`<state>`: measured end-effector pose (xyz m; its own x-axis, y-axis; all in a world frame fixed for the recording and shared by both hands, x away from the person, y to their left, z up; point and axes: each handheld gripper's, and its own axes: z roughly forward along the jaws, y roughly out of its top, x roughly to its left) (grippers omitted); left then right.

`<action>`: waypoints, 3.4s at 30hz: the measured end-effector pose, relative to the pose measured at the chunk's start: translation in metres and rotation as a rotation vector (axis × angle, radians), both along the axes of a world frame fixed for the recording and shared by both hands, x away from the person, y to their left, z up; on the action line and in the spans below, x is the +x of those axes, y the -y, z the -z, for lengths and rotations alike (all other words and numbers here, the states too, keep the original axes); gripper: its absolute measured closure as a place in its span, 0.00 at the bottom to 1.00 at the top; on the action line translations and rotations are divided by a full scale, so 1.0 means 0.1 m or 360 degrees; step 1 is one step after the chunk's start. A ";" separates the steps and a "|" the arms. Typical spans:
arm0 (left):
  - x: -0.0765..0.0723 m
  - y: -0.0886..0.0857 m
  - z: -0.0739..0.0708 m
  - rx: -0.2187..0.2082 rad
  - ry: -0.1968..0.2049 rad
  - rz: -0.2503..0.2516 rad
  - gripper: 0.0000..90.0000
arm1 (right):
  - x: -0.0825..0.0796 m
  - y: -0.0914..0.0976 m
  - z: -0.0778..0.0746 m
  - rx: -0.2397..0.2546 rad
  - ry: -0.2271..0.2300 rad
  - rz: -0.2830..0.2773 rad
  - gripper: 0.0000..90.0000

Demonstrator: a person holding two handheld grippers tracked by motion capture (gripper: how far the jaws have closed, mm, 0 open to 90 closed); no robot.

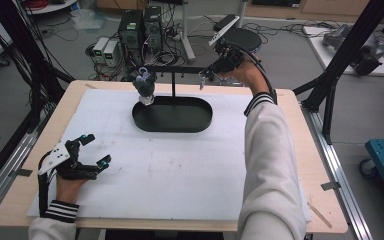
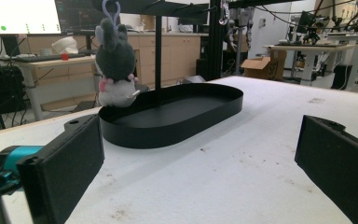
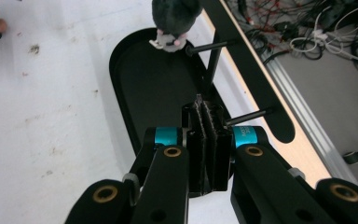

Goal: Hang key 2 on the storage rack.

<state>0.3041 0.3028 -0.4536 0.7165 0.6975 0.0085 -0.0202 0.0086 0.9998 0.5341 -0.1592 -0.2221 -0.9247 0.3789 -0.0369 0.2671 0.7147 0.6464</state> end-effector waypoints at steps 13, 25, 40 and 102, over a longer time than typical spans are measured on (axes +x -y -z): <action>0.00 0.00 0.00 0.0001 0.0000 0.0000 0.02 | 0.06 -0.05 -0.03 -0.0094 -0.0010 -0.0012 0.99; 0.00 0.00 0.00 -0.0002 -0.0002 0.0003 0.02 | 0.12 -0.06 0.09 -0.0102 -0.0028 -0.0004 0.99; 0.00 0.00 0.00 0.0000 0.0000 0.0001 0.02 | 0.19 -0.03 0.17 -0.0099 -0.0021 0.0052 0.99; 0.00 -0.01 0.00 -0.0016 -0.0002 -0.0007 0.02 | -0.74 0.65 0.12 0.0511 0.0374 0.0476 0.01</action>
